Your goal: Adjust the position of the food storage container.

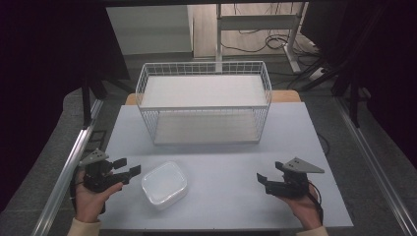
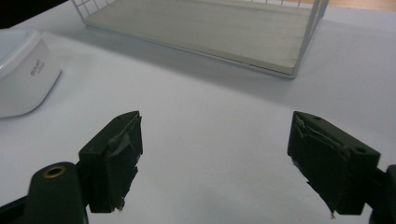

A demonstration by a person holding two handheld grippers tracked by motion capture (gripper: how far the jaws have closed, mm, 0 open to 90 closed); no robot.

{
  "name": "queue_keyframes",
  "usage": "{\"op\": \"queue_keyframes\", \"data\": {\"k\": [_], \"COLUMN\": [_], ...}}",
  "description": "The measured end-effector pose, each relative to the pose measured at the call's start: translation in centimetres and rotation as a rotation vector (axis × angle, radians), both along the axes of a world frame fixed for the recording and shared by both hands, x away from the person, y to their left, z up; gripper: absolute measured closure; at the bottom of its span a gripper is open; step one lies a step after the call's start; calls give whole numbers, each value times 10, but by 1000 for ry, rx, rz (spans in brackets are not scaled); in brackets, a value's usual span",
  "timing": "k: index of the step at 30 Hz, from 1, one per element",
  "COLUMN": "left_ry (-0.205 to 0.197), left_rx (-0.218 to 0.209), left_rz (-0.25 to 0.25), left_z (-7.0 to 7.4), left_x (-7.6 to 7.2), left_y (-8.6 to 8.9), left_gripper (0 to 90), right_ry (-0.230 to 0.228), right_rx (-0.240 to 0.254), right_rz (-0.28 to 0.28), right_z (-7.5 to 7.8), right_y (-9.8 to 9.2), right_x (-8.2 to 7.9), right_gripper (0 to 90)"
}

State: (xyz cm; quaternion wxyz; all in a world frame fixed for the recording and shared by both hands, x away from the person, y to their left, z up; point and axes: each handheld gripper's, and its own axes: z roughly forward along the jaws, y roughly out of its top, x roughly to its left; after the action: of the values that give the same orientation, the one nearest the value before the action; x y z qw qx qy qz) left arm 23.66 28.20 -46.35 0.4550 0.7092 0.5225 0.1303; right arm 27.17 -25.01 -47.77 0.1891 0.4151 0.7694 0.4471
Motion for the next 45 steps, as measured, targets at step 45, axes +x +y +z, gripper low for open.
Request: {"op": "queue_keyframes", "data": {"k": [45], "left_ry": [153], "left_rx": [110], "left_rz": [68], "left_z": [-12], "left_x": [-19], "left_y": [13], "left_gripper": [374], "right_ry": [16], "right_rx": [-31], "right_rz": [-39], "right_z": [0], "right_y": [-11], "right_x": [-1], "right_gripper": [228]}}
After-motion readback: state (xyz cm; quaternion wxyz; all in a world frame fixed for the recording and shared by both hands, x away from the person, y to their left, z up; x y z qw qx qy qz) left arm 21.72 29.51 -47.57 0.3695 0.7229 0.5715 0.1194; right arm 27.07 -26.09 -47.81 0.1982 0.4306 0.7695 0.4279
